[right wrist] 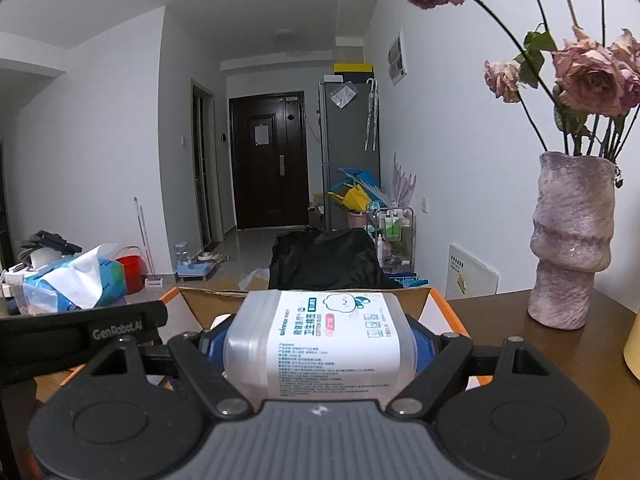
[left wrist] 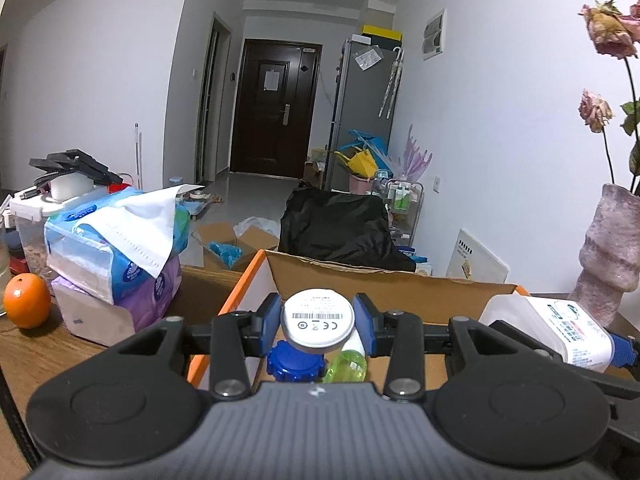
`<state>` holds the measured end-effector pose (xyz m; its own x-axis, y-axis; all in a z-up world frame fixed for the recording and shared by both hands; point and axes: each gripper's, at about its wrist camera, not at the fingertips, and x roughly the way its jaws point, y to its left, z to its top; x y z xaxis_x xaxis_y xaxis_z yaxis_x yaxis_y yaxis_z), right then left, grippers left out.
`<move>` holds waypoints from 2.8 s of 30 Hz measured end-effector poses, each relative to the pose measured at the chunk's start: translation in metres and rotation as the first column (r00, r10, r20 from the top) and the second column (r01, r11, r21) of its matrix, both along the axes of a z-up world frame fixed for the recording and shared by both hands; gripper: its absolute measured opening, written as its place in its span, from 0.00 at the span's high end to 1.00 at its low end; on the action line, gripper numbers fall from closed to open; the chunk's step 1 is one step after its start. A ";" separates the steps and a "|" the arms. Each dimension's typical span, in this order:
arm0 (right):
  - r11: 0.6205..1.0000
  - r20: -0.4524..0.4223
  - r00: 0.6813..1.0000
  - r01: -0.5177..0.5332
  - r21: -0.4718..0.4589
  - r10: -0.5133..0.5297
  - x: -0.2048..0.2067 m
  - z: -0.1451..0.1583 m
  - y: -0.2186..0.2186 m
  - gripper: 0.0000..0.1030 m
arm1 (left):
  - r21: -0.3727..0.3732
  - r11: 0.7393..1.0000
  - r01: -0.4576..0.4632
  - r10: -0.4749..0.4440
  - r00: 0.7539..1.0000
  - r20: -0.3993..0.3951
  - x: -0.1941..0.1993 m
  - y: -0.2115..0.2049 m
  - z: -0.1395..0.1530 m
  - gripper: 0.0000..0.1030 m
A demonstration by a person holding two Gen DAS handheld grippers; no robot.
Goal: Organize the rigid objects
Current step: 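Open the left tool to drop the disc while the right tool releases the pad box, then withdraw both open tools back from the box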
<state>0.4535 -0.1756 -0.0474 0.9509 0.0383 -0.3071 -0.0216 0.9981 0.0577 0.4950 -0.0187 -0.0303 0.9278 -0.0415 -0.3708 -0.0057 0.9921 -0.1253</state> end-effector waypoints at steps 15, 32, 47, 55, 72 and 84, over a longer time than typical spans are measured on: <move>0.999 -0.099 0.995 0.031 -0.012 -0.032 0.035 -0.004 0.006 0.21 | 0.045 0.999 -0.017 0.019 0.999 -0.040 0.027 0.000 -0.010 0.61; 0.997 -0.168 0.984 0.070 0.043 -0.062 0.038 -0.004 -0.008 0.08 | 0.045 0.997 -0.062 0.064 0.997 -0.049 0.026 0.006 -0.008 0.09; 0.993 -0.157 0.983 0.101 0.062 -0.091 0.035 -0.002 -0.012 0.00 | 0.060 0.993 -0.097 0.099 0.995 -0.027 0.023 0.007 -0.004 0.00; 0.994 -0.146 0.985 0.099 0.050 -0.091 0.030 0.002 -0.015 0.00 | 0.067 0.993 -0.095 0.097 0.995 -0.025 0.017 0.009 0.002 0.00; 0.997 -0.109 0.992 0.063 0.043 -0.058 0.001 0.019 -0.028 0.00 | 0.081 0.995 -0.051 0.051 0.999 0.005 -0.027 0.000 0.026 0.00; 0.999 -0.091 0.995 0.032 0.013 -0.031 -0.052 0.032 -0.037 0.00 | 0.082 0.996 -0.034 0.034 0.999 0.007 -0.080 -0.002 0.038 0.00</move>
<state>0.4016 -0.2126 -0.0156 0.9198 0.0140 -0.3922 0.0159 0.9972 0.0728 0.4152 -0.0206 0.0079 0.9302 0.0206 -0.3664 -0.0391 0.9983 -0.0431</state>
